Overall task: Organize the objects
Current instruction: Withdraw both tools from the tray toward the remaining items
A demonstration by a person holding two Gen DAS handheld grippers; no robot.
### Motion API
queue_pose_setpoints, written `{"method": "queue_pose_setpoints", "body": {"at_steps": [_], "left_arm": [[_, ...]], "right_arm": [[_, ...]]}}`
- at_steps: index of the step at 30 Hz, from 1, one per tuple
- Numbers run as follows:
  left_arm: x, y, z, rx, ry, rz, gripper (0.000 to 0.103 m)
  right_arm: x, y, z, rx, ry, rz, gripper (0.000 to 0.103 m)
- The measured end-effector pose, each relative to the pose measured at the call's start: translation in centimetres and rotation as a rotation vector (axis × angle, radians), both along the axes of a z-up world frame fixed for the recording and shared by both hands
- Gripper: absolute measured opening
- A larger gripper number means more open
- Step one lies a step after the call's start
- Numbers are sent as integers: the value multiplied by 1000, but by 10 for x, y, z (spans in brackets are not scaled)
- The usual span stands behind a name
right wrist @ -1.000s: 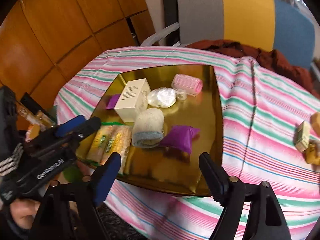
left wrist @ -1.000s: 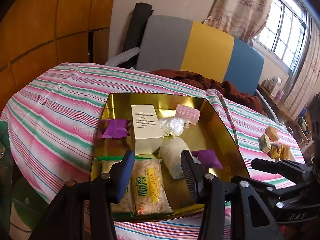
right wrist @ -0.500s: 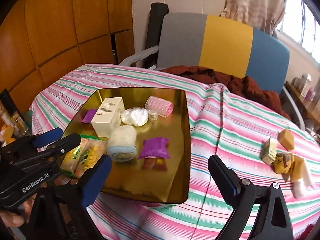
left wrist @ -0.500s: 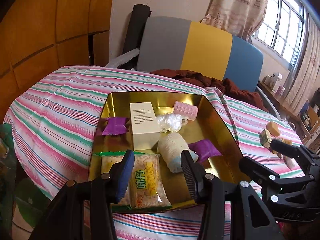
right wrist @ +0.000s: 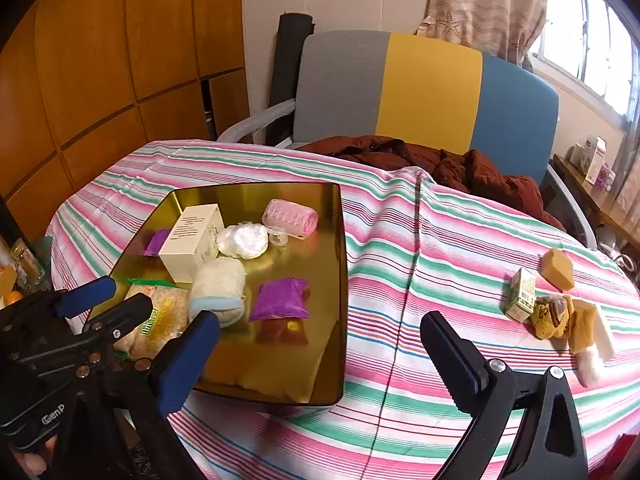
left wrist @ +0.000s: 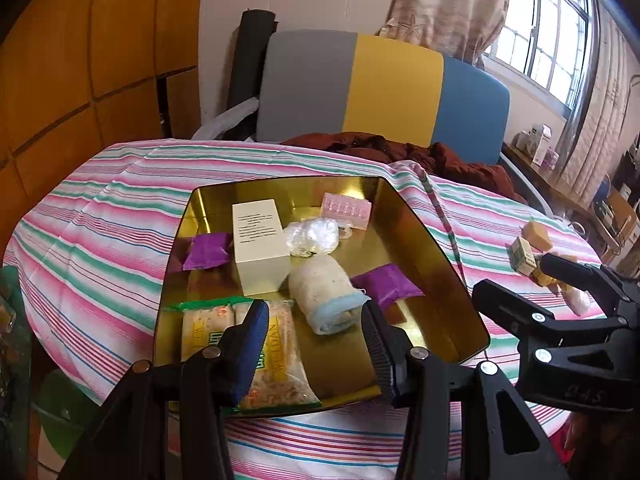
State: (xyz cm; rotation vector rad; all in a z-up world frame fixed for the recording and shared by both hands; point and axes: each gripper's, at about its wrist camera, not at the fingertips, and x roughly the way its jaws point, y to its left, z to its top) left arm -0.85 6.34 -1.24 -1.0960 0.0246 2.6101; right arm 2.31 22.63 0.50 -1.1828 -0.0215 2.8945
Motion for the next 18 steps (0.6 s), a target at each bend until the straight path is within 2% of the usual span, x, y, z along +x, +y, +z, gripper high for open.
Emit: {"method": "queue_pose_setpoints", "body": {"at_steps": [9, 18], "left_arm": [[5, 17, 3, -21, 10, -53, 49], [8, 38, -2, -38, 2, -121, 49]], "right_arm": [[-2, 22, -10, 11, -29, -49, 103], [-3, 62, -16, -6, -56, -146, 103]]}}
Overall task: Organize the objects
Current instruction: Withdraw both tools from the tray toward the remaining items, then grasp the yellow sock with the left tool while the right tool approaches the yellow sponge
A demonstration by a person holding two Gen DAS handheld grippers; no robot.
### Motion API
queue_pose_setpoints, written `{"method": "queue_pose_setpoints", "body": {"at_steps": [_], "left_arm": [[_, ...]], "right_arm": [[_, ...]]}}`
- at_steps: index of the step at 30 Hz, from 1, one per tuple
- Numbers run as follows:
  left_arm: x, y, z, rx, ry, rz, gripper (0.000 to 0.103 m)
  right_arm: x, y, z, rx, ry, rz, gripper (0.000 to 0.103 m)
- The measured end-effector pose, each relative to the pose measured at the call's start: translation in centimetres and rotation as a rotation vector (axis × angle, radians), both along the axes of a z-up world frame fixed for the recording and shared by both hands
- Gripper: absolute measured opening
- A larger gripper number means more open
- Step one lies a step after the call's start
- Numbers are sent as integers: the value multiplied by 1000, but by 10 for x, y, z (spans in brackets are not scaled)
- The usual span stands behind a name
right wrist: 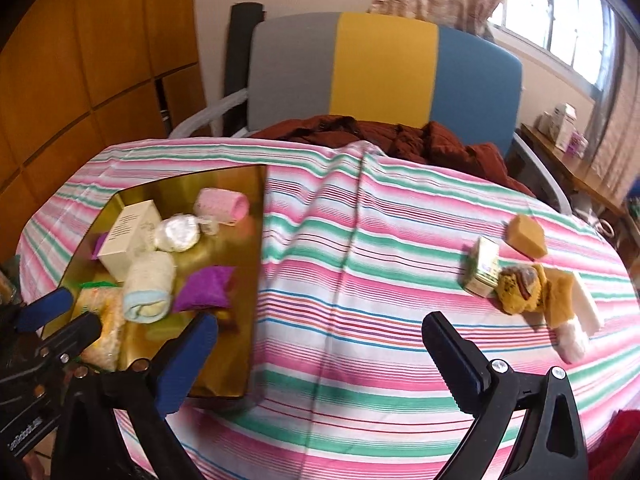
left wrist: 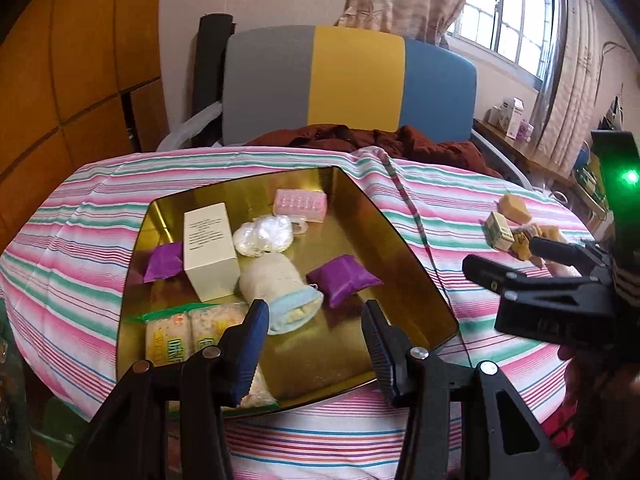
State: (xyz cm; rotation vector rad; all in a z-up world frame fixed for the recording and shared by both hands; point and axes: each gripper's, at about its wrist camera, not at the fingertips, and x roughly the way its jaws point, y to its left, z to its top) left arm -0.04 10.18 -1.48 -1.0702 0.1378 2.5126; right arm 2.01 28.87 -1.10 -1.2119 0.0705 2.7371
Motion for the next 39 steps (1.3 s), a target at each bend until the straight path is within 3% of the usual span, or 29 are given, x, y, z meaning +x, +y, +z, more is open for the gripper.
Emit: {"method": "queue_pose_setpoints", "body": {"at_steps": [11, 17, 30, 34, 36, 39], "left_arm": [[2, 15, 1, -12, -1, -41, 49], [6, 35, 8, -9, 19, -109, 49], [12, 94, 6, -28, 3, -293, 49], [12, 122, 9, -38, 15, -352, 49], [14, 142, 12, -37, 30, -408, 49], [14, 178, 14, -42, 39, -508, 49]], "right_arm": [[2, 45, -7, -38, -38, -66, 103], [9, 108, 2, -103, -44, -179, 103], [32, 265, 12, -66, 45, -506, 103], [49, 312, -3, -159, 62, -669, 103], [58, 326, -4, -243, 90, -713, 103], [65, 331, -2, -275, 106, -730, 103]]}}
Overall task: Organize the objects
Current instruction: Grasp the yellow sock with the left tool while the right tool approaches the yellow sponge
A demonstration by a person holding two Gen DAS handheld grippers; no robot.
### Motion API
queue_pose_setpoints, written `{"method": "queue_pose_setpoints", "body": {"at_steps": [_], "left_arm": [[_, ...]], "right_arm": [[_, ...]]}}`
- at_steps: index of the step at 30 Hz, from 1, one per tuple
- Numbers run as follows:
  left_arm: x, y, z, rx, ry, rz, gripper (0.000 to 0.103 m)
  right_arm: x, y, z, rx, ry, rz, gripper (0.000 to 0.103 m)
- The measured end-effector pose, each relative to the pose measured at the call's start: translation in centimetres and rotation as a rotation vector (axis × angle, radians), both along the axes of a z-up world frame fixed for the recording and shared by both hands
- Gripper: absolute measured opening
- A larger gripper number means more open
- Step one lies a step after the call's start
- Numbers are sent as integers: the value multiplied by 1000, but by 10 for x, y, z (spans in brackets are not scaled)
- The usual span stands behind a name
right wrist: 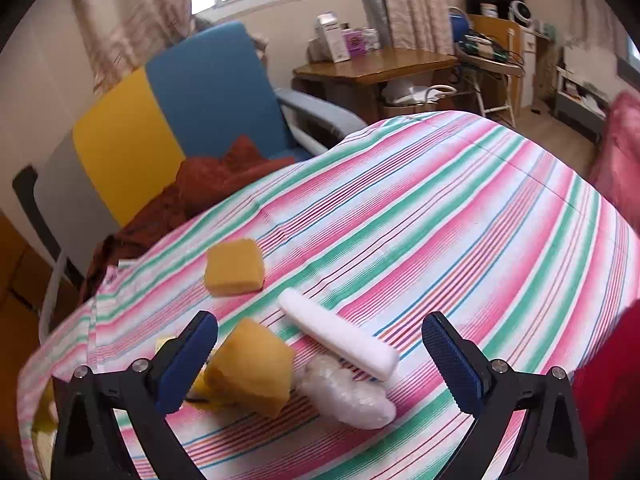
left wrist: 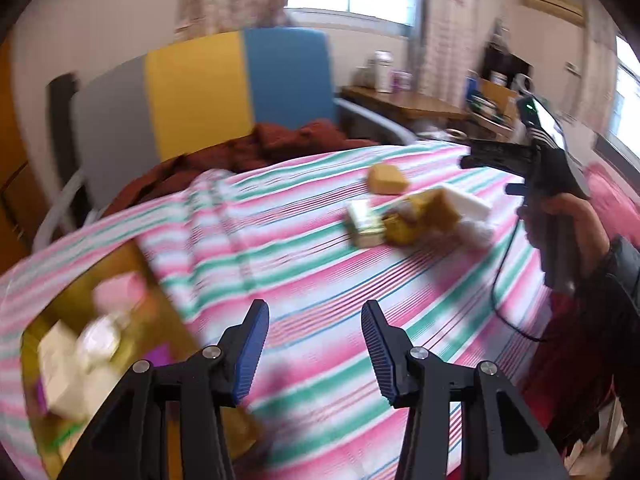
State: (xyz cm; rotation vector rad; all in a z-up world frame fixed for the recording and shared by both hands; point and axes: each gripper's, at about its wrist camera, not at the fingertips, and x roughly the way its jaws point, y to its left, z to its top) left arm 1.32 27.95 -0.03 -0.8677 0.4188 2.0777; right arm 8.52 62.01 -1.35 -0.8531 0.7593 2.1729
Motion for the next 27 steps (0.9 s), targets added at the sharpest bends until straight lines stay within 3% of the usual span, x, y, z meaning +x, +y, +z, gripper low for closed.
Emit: {"method": "queue_pose_setpoints", "body": {"at_steps": [10, 18, 27], "left_arm": [[2, 105, -18, -84, 43, -306, 49], [-15, 159, -35, -117, 1, -416, 49], [-26, 207, -54, -187, 51, -501, 53]], "right_arm": [[5, 2, 3, -78, 82, 40, 103], [10, 11, -6, -168, 120, 19, 103], [14, 14, -6, -190, 148, 19, 103]]}}
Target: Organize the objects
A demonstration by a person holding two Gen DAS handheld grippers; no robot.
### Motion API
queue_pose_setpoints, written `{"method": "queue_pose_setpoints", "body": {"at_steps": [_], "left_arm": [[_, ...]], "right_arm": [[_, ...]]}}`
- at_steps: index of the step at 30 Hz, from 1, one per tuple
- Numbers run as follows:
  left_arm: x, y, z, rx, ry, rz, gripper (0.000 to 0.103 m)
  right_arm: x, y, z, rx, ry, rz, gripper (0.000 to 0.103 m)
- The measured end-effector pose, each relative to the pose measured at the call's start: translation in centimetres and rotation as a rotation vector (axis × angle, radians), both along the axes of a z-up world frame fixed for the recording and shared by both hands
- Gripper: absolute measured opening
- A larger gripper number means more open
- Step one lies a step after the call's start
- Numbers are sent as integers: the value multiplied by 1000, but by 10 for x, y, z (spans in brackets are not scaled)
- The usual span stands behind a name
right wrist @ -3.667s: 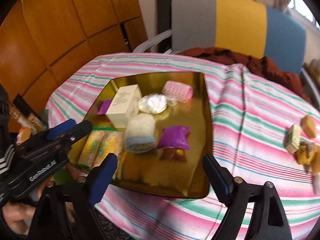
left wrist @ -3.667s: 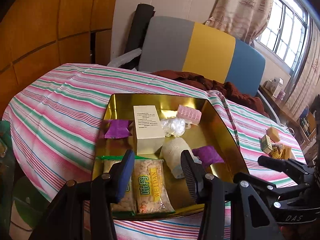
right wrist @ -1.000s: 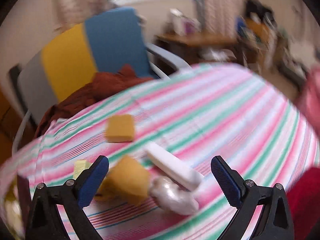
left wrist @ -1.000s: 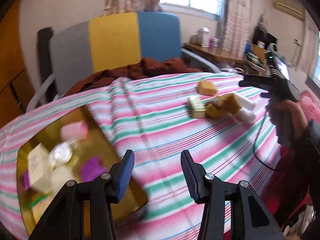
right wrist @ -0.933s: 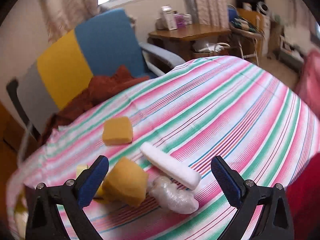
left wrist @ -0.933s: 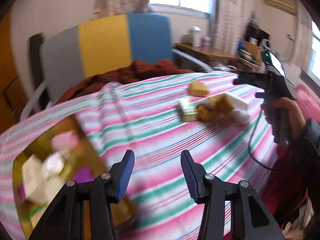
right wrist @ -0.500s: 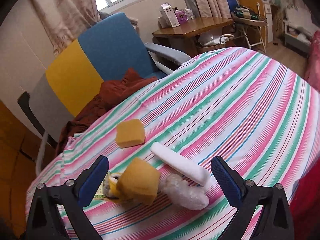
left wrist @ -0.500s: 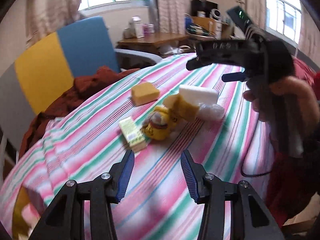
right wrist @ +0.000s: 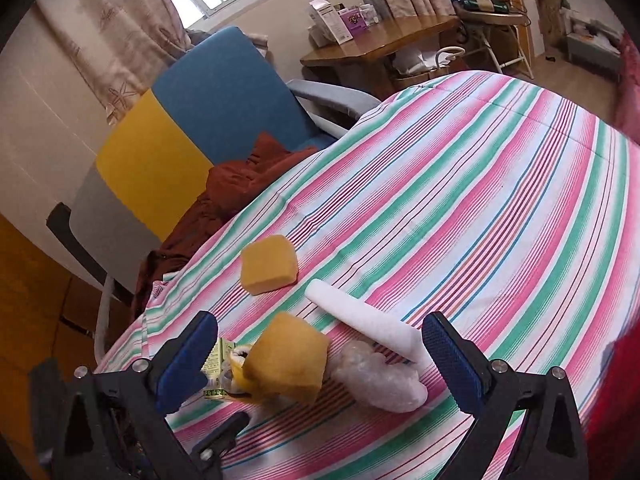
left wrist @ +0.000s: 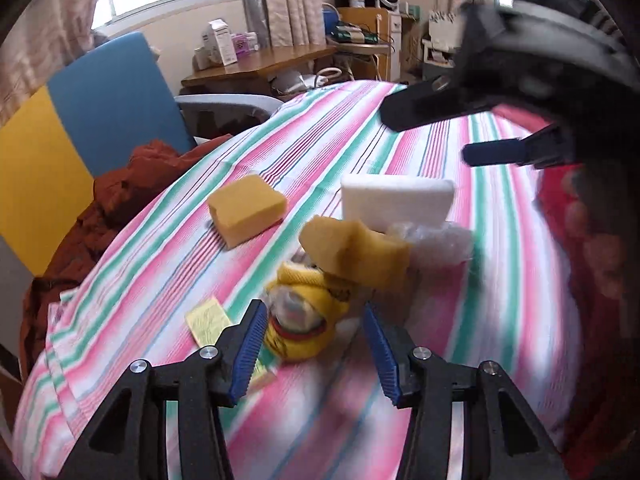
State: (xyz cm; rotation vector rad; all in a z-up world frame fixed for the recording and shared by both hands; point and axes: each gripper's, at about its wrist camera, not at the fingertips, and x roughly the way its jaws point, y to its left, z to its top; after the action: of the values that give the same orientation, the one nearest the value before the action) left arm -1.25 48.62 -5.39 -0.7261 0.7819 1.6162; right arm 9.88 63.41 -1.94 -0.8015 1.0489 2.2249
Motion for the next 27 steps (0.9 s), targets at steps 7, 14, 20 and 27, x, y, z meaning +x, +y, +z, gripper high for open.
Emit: {"method": "queue_pose_setpoints", "body": {"at_steps": [7, 14, 20, 27], "left_arm": [[-12, 31, -22, -74, -16, -53, 63], [-18, 36, -35, -47, -38, 27, 38], [9, -4, -25, 1, -23, 51, 28], [53, -69, -24, 36, -27, 86, 28]], "right_arm": [[5, 8, -3, -40, 19, -24, 103], [8, 13, -7, -48, 10, -50, 103], [11, 17, -7, -40, 3, -75, 103], [1, 10, -5, -60, 68, 21, 103]]}}
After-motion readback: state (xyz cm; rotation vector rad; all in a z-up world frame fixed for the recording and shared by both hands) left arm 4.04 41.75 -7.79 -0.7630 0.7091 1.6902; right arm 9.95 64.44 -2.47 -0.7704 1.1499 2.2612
